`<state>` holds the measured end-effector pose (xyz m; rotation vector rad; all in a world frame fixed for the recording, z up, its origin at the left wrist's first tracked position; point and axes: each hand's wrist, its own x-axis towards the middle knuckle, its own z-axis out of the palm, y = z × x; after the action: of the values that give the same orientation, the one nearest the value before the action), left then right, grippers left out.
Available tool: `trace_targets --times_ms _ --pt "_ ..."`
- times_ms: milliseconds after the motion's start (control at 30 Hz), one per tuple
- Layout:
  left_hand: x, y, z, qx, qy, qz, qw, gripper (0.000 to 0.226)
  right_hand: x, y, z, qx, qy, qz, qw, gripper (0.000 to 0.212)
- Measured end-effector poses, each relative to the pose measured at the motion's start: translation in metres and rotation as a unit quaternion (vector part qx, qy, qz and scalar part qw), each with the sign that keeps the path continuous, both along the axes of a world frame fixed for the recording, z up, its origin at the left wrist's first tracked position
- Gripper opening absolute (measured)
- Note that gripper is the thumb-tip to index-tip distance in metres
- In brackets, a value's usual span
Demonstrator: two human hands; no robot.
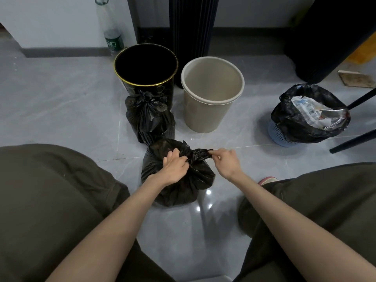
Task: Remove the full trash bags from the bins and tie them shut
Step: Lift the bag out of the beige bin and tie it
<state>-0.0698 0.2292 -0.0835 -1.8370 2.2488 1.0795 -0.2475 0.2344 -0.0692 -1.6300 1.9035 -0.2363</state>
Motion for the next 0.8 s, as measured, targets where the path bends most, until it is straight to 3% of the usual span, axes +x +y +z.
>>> trace_targets --times_ms 100,200,300,367,433,500,600,667,733,800 --pt "0.005 -0.001 0.000 -0.010 -0.016 -0.004 1.000 0.025 -0.002 -0.003 0.006 -0.049 0.116 0.142 0.982 0.037" --pt "0.002 0.001 0.000 -0.015 -0.032 -0.019 0.999 0.026 0.008 0.002 0.011 -0.193 0.231 0.177 0.937 0.050" --pt "0.002 0.001 -0.001 -0.008 -0.035 -0.011 0.999 0.023 0.013 0.004 0.001 -0.277 0.271 0.245 0.889 0.059" --pt "0.001 0.001 0.001 -0.002 -0.026 -0.004 1.000 0.020 0.014 0.007 -0.006 -0.279 0.290 0.301 0.865 0.057" --pt "0.001 0.001 0.001 0.001 -0.013 0.000 1.000 0.019 0.017 0.007 -0.009 -0.232 0.300 0.318 0.869 0.061" --pt "0.003 0.001 0.001 -0.003 -0.005 0.003 1.000 0.021 0.019 0.006 -0.005 -0.128 0.238 0.310 0.912 0.053" --pt "0.006 0.001 0.000 -0.036 -0.015 -0.015 0.999 0.026 0.024 -0.002 0.015 0.043 0.084 0.227 0.969 0.016" --pt "0.007 0.002 -0.001 -0.053 -0.016 -0.040 0.998 0.027 0.024 -0.006 0.022 0.138 -0.059 0.131 0.980 0.025" --pt "0.007 0.003 -0.001 -0.064 -0.003 -0.046 0.997 0.025 0.023 -0.009 0.024 0.242 -0.258 -0.007 0.935 0.029" --pt "0.005 0.001 0.002 -0.064 0.018 -0.023 0.997 0.025 0.022 -0.011 0.021 0.301 -0.443 -0.141 0.832 0.022"
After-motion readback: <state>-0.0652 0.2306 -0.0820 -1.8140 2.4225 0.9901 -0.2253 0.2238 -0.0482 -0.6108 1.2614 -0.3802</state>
